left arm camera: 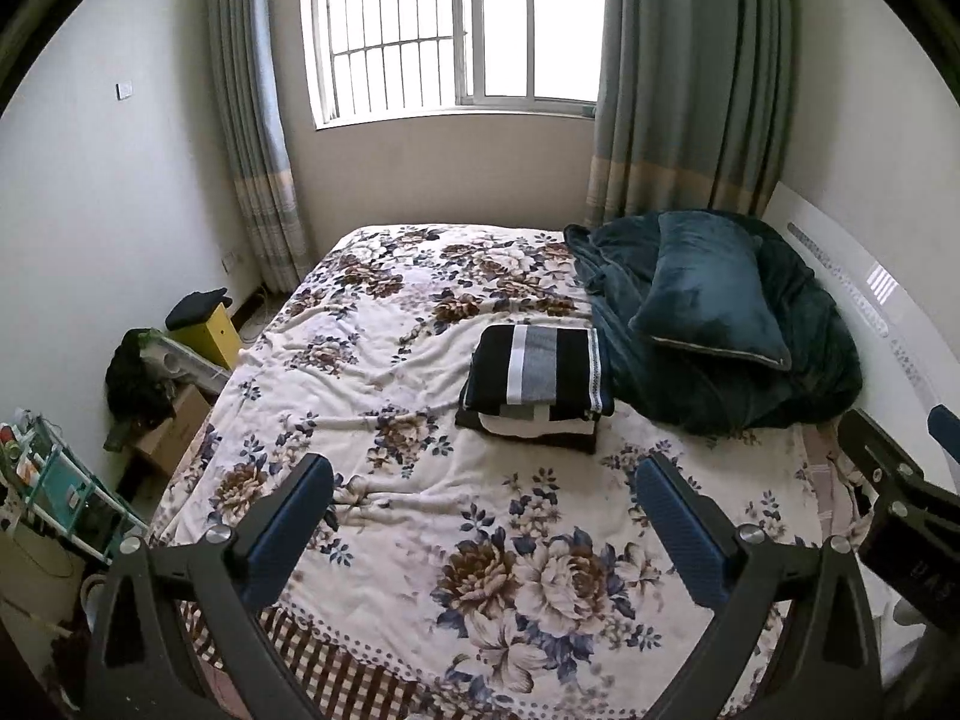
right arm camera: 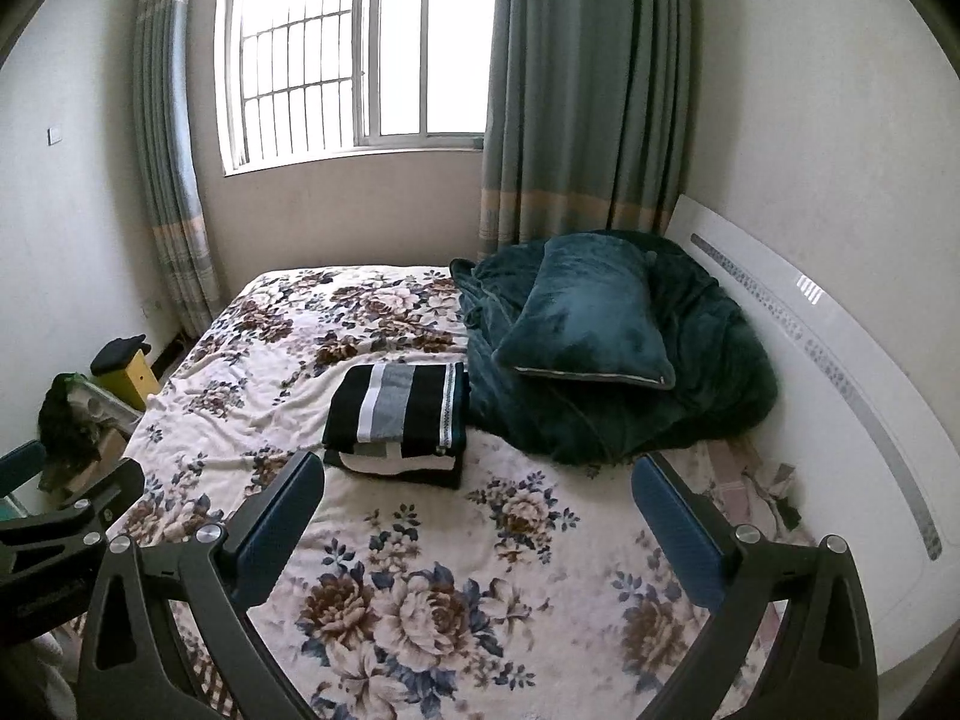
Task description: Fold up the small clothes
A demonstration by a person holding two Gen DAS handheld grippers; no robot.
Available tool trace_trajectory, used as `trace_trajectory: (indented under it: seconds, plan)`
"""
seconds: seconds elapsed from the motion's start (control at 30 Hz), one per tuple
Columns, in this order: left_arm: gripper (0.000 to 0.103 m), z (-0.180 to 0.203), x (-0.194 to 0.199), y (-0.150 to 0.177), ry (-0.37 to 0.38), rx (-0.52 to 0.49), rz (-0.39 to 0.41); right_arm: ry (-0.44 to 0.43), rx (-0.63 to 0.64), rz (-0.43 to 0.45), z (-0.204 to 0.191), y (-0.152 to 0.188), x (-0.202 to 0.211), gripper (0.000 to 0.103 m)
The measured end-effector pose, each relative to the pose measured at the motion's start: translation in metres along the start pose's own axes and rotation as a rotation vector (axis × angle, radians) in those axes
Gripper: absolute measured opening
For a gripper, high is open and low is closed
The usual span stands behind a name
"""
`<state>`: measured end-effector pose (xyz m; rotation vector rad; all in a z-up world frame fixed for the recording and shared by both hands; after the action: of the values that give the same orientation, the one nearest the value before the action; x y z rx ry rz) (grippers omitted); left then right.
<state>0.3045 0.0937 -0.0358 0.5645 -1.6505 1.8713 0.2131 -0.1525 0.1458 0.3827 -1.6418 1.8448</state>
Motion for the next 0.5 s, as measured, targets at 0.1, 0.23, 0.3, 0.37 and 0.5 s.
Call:
trace_trajectory:
  seconds: [0.1, 0.23, 0.3, 0.37, 0.5]
  plan:
    - [0.103, 0.000, 0.004, 0.001, 0.004, 0.004, 0.006, -0.001, 0.002, 0.000, 0.002, 0.000, 0.004, 0.103]
    - [0.103, 0.003, 0.010, 0.001, 0.000, 0.001, 0.014, 0.002, 0.000, -0.002, 0.001, 0.002, 0.005, 0.103]
    - [0.103, 0.005, 0.010, -0.002, 0.004, 0.000, 0.014, 0.004, 0.002, 0.000, 0.001, 0.001, 0.007, 0.103]
    - [0.103, 0.005, 0.010, -0.003, 0.001, -0.003, 0.016, -0.002, -0.001, -0.003, 0.001, 0.001, 0.006, 0.103]
    - [0.103, 0.005, 0.011, -0.004, -0.002, -0.004, 0.019, -0.006, 0.000, -0.005, 0.005, 0.002, 0.008, 0.103]
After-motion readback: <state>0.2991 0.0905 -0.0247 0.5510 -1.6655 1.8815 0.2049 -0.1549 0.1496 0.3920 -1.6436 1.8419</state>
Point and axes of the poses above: each gripper's, at about its wrist camera, not at the fingertips, and x roughly against the way its jaws point, z to its right, y to its underside, the point moved 3 cm from there along -x, roughly the way its jaws point, and after that the axes turned 11 degrees about y, right-handed, at the moved point
